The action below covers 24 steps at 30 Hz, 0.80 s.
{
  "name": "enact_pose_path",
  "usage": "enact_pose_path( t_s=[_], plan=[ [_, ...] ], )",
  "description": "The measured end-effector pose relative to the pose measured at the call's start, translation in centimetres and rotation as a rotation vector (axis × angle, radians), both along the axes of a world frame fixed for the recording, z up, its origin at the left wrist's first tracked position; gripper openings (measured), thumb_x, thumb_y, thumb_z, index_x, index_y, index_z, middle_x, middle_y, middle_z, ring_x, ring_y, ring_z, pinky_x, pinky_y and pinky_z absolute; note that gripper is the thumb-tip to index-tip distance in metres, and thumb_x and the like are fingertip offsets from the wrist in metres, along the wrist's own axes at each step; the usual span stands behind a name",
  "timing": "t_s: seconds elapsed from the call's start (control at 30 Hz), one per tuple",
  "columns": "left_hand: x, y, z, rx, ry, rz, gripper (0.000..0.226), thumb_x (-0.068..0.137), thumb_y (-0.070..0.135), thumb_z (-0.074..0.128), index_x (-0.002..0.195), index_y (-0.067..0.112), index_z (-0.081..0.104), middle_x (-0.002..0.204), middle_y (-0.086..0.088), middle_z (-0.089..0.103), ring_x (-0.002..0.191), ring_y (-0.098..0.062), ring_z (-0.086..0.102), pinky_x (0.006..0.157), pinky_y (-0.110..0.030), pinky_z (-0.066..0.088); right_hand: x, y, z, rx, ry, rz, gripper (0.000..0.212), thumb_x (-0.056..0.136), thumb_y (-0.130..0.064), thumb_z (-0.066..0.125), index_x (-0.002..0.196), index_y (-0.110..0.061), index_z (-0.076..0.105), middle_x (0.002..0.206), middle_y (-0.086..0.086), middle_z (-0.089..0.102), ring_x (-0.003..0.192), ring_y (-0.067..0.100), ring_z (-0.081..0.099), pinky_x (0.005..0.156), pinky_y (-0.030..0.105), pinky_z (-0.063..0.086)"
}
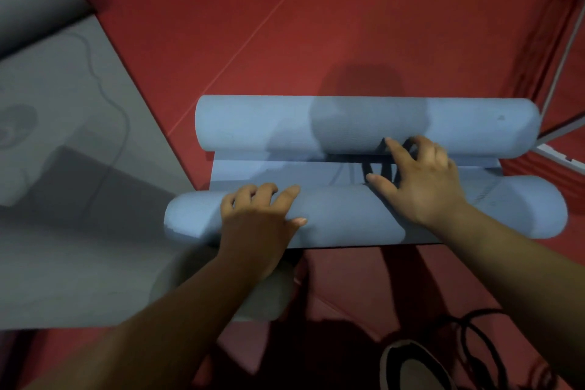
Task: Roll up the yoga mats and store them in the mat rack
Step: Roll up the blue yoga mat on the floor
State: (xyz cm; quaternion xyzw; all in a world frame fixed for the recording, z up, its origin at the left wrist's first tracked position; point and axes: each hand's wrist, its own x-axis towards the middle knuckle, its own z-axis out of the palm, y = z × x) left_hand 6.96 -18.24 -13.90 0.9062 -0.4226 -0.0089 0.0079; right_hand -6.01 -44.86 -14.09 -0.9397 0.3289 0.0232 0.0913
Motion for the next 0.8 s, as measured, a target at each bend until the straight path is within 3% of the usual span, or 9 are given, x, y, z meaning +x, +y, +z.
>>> enact_pose_path(
  t_s=[0.07,0.17,0.27,0.37,0.43,0.53,0.6,0.8],
  plan=[
    [-0.2,-0.3,0.3,0.033,0.091,0.024,0.052,0.082,0.063,0.056,0.125,0.036,0.065,0.116,-0.005,0.069,0.101,-0.035,0.063,0.090,-0.051,0.047,0.0,0.0,0.3,0.058,0.083,0.001,0.095,0.076,-0.088,0.025,0.155,-0.035,0.028,0.162,0.014,0.018,0.148,0.038,0.017,0.115,0.065,0.027],
    [-0.8,-0.5,0.7,0.072,0.161,0.071,0.045,0.083,0.054,0.070,0.125,0.039,0.063,0.127,-0.011,0.066,0.116,-0.036,0.061,0.103,-0.063,0.040,-0.2,0.0,0.7,0.129,0.159,0.031,0.102,0.073,-0.094,0.020,0.158,-0.037,0.018,0.169,0.007,-0.003,0.154,0.033,0.000,0.120,0.065,0.015],
    [-1.2,-0.4,0.8,0.017,0.187,0.109,0.043,0.089,0.053,0.059,0.130,0.041,0.061,0.135,-0.011,0.061,0.127,-0.034,0.056,0.109,-0.068,0.029,-0.5,-0.4,1.2,0.191,0.198,0.088,0.105,0.068,-0.098,0.022,0.154,-0.038,0.028,0.168,0.006,-0.010,0.154,0.031,-0.008,0.120,0.066,0.011],
    [-1.9,-0.3,0.7,-0.083,0.195,0.107,0.048,0.087,0.054,0.046,0.126,0.036,0.067,0.128,-0.012,0.063,0.123,-0.032,0.059,0.107,-0.073,0.031,-0.9,-0.9,1.5,0.242,0.243,0.161,0.102,0.064,-0.100,0.037,0.147,-0.042,0.037,0.167,0.002,-0.020,0.154,0.032,-0.014,0.119,0.069,0.008],
    [-2.1,-0.4,1.2,-0.064,0.230,0.145,0.049,0.091,0.058,0.046,0.137,0.044,0.056,0.142,-0.006,0.053,0.138,-0.026,0.046,0.116,-0.069,0.018,-1.2,-1.2,1.9,0.282,0.277,0.205,0.106,0.060,-0.100,0.046,0.149,-0.043,0.034,0.165,-0.001,-0.027,0.153,0.034,-0.019,0.118,0.070,0.005],
    [-2.6,-0.2,2.6,0.108,0.362,0.181,0.063,0.095,0.065,0.048,0.153,0.053,0.026,0.165,0.003,0.024,0.156,-0.023,0.009,0.122,-0.060,-0.003,-1.8,-1.4,2.5,0.301,0.361,0.281,0.118,0.052,-0.100,0.053,0.152,-0.043,0.028,0.163,-0.001,-0.034,0.151,0.036,-0.026,0.117,0.073,0.002],
    [-3.3,-0.5,3.9,0.184,0.422,0.206,0.072,0.093,0.068,0.049,0.155,0.054,0.017,0.169,0.003,0.013,0.157,-0.025,0.001,0.122,-0.060,-0.002,-2.5,-1.3,3.1,0.259,0.444,0.341,0.123,0.050,-0.099,0.058,0.154,-0.043,0.024,0.162,0.001,-0.036,0.150,0.038,-0.029,0.116,0.075,0.000],
    [-3.7,-0.7,5.1,0.309,0.426,0.186,0.083,0.091,0.071,0.052,0.157,0.053,0.005,0.171,0.001,0.004,0.157,-0.029,-0.002,0.123,-0.059,0.005,-3.7,-0.7,2.6,0.164,0.433,0.399,0.128,0.044,-0.095,0.062,0.153,-0.040,0.025,0.163,0.001,-0.033,0.150,0.042,-0.025,0.113,0.077,-0.001]
  ],
)
